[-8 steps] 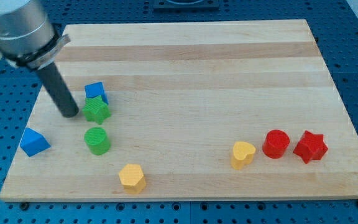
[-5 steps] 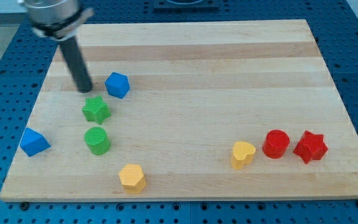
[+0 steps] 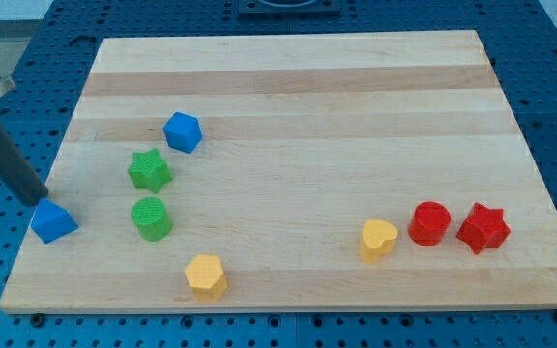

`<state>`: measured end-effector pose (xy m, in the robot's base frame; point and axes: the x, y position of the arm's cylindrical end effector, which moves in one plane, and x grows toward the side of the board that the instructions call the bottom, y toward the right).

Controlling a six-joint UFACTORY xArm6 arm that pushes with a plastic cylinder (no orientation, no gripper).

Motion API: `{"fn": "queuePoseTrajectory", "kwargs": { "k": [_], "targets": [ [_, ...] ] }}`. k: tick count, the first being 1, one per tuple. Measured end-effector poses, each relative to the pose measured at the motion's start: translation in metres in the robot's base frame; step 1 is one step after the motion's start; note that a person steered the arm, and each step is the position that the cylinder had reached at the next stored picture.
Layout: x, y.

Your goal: Push the blue triangle closer to the green star

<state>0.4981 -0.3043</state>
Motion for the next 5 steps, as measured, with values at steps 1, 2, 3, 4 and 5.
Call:
{"fn": "queuePoseTrajectory", "kwargs": {
  "k": [1, 2, 3, 4, 5],
  "targets": [
    [0.025, 0.000],
    [0.044, 0.001],
    [0.048, 0.027],
    [0.035, 0.068],
    [0.010, 0.109]
  ]
}}
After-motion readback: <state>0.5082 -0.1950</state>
